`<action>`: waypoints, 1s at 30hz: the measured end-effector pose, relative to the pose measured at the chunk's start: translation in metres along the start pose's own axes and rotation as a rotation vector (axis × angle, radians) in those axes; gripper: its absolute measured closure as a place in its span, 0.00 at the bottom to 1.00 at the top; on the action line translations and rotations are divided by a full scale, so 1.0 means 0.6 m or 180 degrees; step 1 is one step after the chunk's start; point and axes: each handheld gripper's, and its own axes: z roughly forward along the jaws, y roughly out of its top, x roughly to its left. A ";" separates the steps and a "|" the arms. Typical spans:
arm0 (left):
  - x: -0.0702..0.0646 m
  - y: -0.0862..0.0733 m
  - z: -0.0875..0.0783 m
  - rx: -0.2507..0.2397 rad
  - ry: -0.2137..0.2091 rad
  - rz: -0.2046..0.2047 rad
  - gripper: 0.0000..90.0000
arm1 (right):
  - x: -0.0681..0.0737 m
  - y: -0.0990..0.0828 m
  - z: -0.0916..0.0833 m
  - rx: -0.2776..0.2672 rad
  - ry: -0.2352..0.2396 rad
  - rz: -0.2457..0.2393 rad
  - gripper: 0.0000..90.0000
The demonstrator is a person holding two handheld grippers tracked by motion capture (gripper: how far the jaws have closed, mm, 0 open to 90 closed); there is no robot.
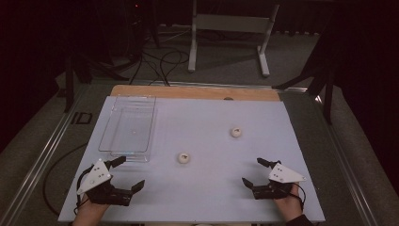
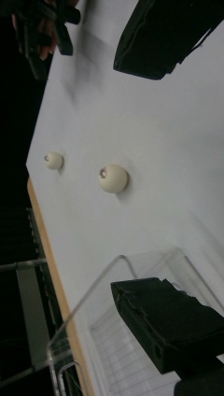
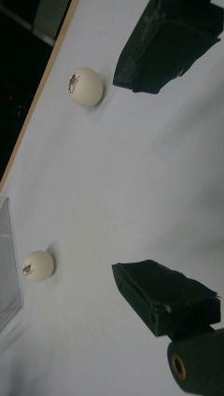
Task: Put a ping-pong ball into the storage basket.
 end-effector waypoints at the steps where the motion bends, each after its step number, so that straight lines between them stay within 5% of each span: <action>1: 0.000 0.006 0.000 -0.0006 -0.0010 0.0001 0.00 | 0.000 0.000 0.000 0.0000 0.0000 0.0000 0.10; 15: 0.002 0.087 0.014 0.0069 -0.0179 0.0246 0.00 | 0.002 0.000 0.002 0.0074 0.0061 0.0036 0.10; 30: -0.011 0.139 0.049 0.0127 -0.0342 0.0400 0.00 | 0.002 0.004 -0.001 0.0041 0.0099 0.0057 0.10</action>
